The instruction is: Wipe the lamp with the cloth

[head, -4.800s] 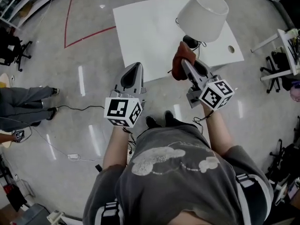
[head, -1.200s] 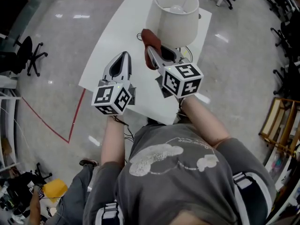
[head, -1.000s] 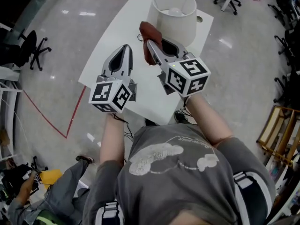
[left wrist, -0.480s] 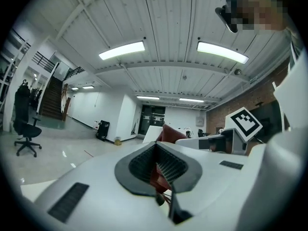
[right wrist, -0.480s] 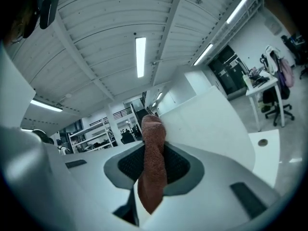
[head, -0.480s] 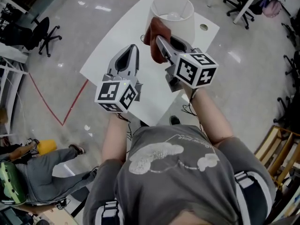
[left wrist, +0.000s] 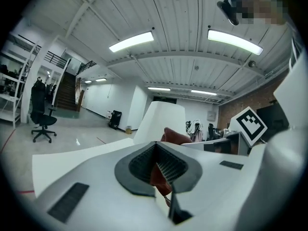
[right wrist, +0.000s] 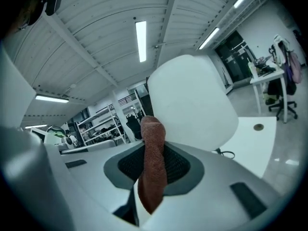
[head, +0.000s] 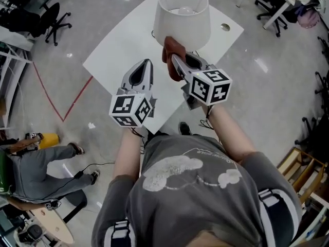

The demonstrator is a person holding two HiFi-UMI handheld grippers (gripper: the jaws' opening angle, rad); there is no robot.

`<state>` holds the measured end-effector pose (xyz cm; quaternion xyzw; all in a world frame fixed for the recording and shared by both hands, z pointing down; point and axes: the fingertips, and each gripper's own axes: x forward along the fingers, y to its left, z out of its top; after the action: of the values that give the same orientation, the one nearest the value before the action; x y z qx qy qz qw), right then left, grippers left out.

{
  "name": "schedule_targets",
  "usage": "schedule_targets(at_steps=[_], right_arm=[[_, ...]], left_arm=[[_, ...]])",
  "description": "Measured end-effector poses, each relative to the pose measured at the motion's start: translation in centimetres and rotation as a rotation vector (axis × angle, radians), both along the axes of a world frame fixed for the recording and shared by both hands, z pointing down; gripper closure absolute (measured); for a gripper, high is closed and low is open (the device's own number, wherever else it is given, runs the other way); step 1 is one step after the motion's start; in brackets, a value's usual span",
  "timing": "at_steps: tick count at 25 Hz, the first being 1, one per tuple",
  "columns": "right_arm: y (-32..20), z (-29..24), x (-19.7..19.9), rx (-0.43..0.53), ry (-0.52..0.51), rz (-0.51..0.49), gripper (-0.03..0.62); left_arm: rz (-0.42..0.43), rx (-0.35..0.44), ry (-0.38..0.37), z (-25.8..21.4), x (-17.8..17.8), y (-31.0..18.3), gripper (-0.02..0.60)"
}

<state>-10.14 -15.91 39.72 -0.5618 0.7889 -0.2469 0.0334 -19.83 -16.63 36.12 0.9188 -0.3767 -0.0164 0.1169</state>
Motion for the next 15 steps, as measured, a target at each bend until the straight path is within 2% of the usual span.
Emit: schedule_targets(at_steps=[8,12,15], right_arm=[[2.4,3.3,1.0,-0.061,0.03,-0.007,0.508],[3.4,2.8,0.0,-0.033,0.045,-0.031,0.508],[4.0,2.2,-0.7,-0.016,0.057,-0.03,0.508]], left_arm=[[-0.019,-0.07,0.01,3.1,0.3,2.0,0.575],[0.032,-0.078,0.017,3.1,0.6,2.2,0.575],[0.076,-0.056,0.023,2.2,0.6,1.6,0.576]])
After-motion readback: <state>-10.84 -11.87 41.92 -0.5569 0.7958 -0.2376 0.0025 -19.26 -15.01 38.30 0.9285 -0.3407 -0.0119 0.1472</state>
